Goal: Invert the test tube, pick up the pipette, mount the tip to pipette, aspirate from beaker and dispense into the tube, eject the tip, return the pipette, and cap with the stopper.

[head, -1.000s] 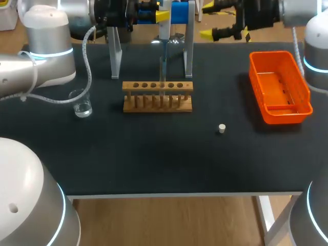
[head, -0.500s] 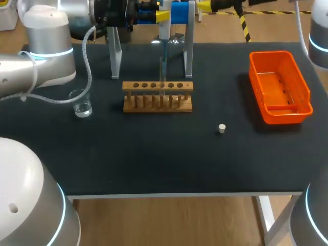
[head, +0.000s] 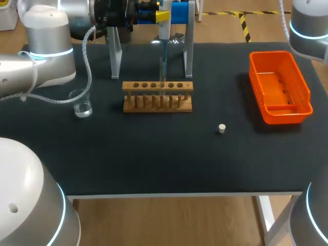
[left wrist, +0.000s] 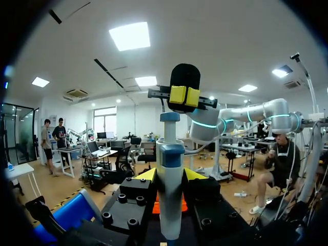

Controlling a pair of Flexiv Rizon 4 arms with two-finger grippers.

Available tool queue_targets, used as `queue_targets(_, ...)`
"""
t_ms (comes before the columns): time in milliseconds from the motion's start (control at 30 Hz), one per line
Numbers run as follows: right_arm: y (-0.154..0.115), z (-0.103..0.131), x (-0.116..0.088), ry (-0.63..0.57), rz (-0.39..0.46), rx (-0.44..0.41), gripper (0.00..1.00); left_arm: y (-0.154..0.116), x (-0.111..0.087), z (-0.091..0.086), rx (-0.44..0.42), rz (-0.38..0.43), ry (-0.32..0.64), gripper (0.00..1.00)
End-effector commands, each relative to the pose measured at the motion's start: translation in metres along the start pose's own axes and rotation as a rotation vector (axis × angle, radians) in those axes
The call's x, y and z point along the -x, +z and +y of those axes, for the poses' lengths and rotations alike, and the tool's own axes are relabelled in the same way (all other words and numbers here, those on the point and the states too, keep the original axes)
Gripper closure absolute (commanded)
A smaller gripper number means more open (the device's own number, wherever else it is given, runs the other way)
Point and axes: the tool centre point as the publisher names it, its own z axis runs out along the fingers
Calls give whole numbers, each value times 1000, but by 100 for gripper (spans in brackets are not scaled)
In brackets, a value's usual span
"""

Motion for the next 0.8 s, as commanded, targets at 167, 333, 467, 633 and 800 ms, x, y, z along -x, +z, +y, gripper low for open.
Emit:
queue_targets(167, 23, 0, 11, 19, -2, 39, 100, 0, 2, 0, -1, 5, 0, 100)
queue_targets(333, 31, -1, 13, 42, 4, 66, 100, 0, 2, 0, -1, 5, 0, 100)
queue_targets(467, 35, -2, 14, 65, 12, 84, 100, 0, 2, 0, -1, 5, 0, 100)
queue_targets(633, 38, -3, 14, 85, 19, 105, 100, 0, 2, 0, -1, 5, 0, 100)
queue_targets(800, 44, -4, 14, 98, 26, 115, 100, 0, 2, 0, -1, 5, 0, 100)
